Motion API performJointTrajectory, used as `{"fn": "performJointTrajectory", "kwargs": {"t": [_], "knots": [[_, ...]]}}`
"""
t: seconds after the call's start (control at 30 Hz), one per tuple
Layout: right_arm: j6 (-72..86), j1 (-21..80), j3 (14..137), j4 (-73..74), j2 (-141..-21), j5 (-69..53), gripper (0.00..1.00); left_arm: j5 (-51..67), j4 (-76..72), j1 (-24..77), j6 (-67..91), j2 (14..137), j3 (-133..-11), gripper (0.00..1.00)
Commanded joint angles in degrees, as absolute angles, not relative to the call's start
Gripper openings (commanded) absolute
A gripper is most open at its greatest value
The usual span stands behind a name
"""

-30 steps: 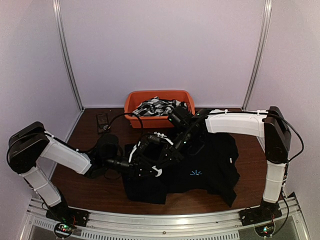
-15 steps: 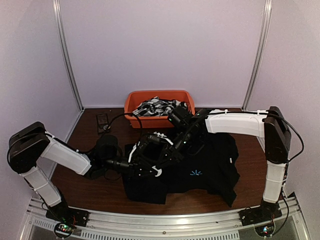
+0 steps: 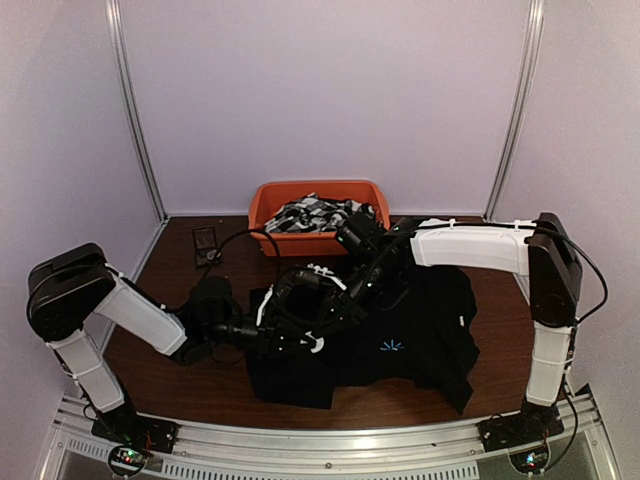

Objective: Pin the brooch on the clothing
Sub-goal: Pin the brooch to the flattened clothing.

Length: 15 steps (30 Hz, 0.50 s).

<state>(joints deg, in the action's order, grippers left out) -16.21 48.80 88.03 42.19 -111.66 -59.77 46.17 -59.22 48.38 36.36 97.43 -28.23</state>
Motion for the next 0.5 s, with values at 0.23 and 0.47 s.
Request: {"fn": "performJointTrajectory", "kwargs": {"t": [0.23, 0.47], "knots": [[-16.4, 49.1, 89.2, 42.4, -111.7, -59.6, 0.0, 41.7, -56.6, 48.5, 34.3, 96.2, -29.1, 0.0], [-16.3, 49.1, 89.3, 42.2, -111.8, -59.3, 0.0, 35.1, -43.0, 49.5, 28.2, 91.7, -31.0, 0.0]]}}
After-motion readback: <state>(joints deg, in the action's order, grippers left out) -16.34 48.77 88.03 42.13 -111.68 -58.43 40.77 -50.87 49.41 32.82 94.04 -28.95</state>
